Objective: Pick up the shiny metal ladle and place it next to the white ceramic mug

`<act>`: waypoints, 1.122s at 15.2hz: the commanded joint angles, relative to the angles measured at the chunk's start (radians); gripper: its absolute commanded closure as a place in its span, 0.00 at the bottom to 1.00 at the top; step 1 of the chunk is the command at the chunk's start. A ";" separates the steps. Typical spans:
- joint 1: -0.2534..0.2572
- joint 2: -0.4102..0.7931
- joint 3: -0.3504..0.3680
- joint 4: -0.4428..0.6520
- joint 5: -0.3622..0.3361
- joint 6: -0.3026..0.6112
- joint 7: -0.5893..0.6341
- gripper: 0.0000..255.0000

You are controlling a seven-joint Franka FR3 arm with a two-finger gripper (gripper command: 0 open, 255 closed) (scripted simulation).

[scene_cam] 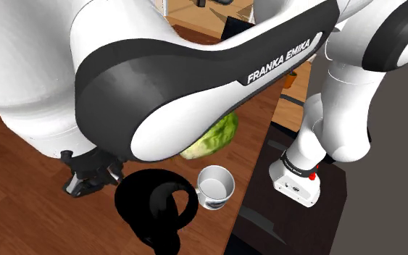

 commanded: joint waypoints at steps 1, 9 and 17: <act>0.048 0.077 0.004 0.101 -0.030 -0.036 0.041 1.00; 0.096 0.160 0.000 0.142 -0.062 -0.004 0.085 1.00; 0.087 0.173 -0.005 0.053 -0.072 0.094 0.101 1.00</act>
